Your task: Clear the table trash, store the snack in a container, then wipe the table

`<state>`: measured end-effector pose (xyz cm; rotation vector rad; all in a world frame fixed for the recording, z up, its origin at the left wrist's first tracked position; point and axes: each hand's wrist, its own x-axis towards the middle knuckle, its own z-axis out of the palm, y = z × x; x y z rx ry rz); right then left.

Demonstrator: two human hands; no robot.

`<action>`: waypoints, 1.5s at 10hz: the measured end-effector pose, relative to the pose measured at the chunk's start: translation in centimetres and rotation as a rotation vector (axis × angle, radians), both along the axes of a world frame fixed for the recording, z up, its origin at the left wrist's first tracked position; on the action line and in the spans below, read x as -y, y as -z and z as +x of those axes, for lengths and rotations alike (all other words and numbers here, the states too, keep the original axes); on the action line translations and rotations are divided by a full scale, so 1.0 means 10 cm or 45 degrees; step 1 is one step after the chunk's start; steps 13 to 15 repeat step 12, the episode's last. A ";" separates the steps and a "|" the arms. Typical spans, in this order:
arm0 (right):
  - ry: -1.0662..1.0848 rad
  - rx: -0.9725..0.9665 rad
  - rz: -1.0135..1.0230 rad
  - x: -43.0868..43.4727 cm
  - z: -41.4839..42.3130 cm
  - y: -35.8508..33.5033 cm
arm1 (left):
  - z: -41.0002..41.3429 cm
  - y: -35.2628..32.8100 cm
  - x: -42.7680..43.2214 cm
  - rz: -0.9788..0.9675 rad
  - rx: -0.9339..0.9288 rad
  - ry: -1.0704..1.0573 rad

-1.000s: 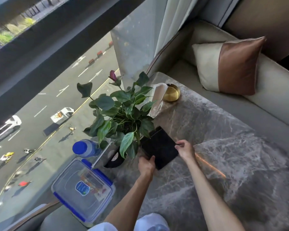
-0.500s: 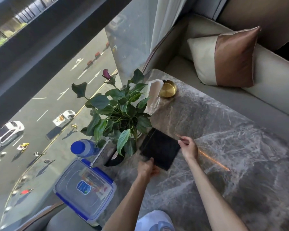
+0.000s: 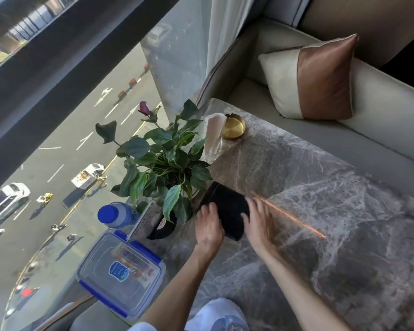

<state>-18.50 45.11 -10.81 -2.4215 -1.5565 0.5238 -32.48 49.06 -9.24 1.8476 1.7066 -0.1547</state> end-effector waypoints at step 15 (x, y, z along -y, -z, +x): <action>0.033 -0.200 -0.224 0.21 -0.13 -0.13 | 0.06 0.12 -0.24 0.023 -0.268 0.773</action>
